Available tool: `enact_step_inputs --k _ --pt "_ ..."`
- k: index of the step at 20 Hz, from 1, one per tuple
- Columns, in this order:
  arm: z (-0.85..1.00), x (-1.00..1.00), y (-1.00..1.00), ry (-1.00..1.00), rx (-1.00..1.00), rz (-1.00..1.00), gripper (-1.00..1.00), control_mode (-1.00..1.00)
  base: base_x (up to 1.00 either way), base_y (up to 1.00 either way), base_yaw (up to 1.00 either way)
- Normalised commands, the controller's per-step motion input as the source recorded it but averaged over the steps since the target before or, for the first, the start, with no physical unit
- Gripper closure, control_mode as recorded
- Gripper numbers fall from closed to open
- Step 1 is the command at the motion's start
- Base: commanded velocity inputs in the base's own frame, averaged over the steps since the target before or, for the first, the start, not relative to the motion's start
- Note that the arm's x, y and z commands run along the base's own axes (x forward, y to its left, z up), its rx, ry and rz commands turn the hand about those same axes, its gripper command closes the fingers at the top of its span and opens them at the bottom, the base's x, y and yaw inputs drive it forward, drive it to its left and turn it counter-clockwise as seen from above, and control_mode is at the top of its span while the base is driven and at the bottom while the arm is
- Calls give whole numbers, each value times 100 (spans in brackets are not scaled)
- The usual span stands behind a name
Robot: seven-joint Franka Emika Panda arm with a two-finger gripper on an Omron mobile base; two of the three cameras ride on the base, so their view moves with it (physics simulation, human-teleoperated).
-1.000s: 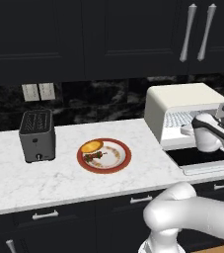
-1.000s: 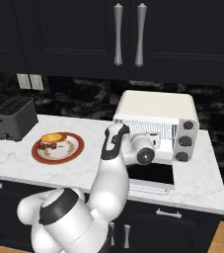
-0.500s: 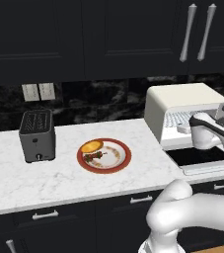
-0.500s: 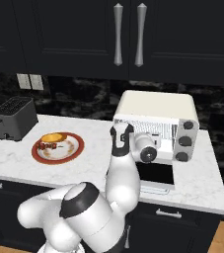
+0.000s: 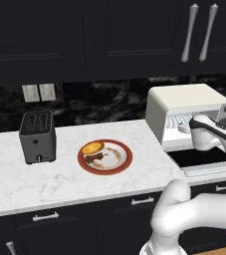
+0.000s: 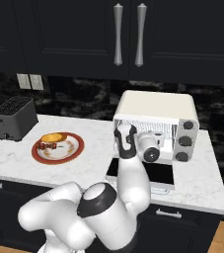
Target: Pick up the kebab skewer and baguette bread, and place them inside the toaster oven. Close the toaster oven door and start by setting the timer.
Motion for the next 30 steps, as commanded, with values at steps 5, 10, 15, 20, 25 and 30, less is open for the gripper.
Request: enact_step_inputs --k 5,10,15,20,25,30 --pt "-37 7 -15 0 0 0 -100 -100 0 0 0" --pt "-81 -23 -3 6 0 0 -100 -100 0 0 0" --pt "-82 -67 -1 18 0 0 -100 -100 0 0 0" --pt "-40 -100 -3 23 0 0 -100 -100 0 0 0" --pt "-29 -100 -14 22 0 0 -100 -100 0 0 0" --pt "30 -86 -8 11 1 0 -100 -100 0 0 0"
